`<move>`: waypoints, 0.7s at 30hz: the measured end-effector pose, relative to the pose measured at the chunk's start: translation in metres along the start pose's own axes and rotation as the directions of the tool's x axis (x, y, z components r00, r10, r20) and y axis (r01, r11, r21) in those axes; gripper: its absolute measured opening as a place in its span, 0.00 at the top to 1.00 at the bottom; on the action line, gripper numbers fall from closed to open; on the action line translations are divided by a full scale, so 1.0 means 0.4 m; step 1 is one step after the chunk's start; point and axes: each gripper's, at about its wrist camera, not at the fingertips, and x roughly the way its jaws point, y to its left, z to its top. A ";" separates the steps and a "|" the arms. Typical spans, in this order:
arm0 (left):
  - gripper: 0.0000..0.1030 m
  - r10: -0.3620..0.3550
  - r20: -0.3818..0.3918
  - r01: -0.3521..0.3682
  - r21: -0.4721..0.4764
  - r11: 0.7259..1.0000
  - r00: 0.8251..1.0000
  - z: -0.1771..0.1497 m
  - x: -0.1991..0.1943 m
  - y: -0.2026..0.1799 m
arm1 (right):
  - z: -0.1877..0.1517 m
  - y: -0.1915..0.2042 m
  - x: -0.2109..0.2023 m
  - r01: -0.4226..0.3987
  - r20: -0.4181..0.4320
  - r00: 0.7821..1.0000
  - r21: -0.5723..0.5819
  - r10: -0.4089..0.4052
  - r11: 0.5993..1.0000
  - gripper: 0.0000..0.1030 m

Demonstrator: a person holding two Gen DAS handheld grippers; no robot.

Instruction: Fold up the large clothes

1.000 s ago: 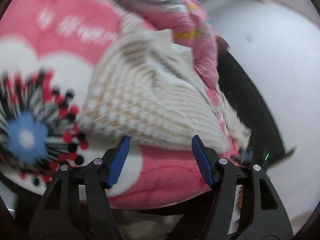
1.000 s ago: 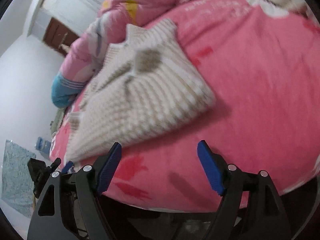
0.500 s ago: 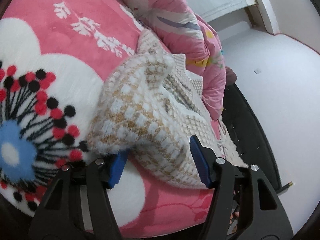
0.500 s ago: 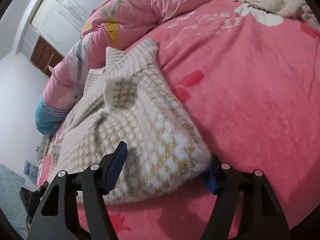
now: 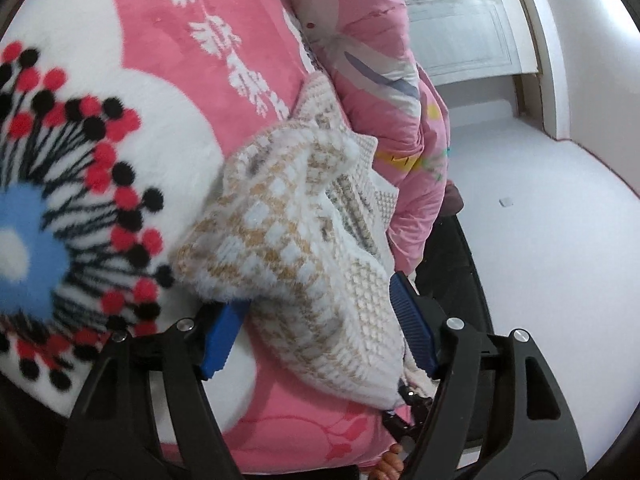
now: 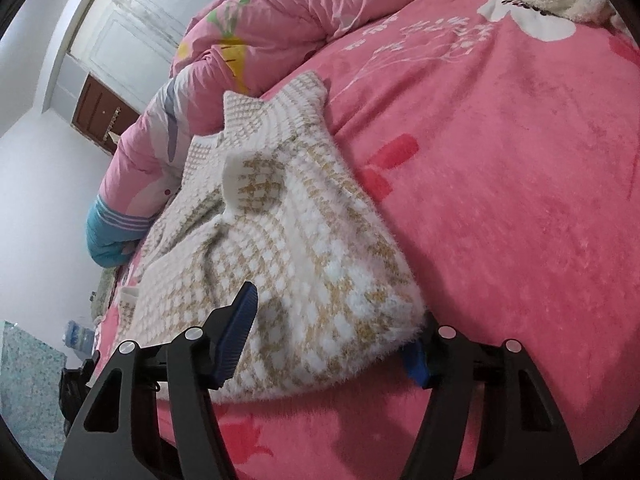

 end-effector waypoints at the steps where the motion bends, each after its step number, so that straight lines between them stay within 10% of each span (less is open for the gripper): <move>1: 0.34 -0.002 0.000 0.002 -0.021 1.000 1.000 -0.006 -0.005 0.006 | -0.001 -0.001 -0.001 -0.003 -0.002 1.000 -0.002 0.003 1.000 0.38; 15: 0.36 0.184 0.089 -0.175 -0.099 0.980 0.979 0.002 -0.014 0.008 | 0.005 -0.009 0.007 -0.012 -0.012 1.000 -0.035 0.012 0.999 0.40; 21: 0.75 0.374 0.164 -0.404 0.218 0.889 0.913 -0.005 0.009 -0.088 | 0.031 0.007 -0.009 0.002 0.026 1.000 -0.067 0.000 0.998 0.87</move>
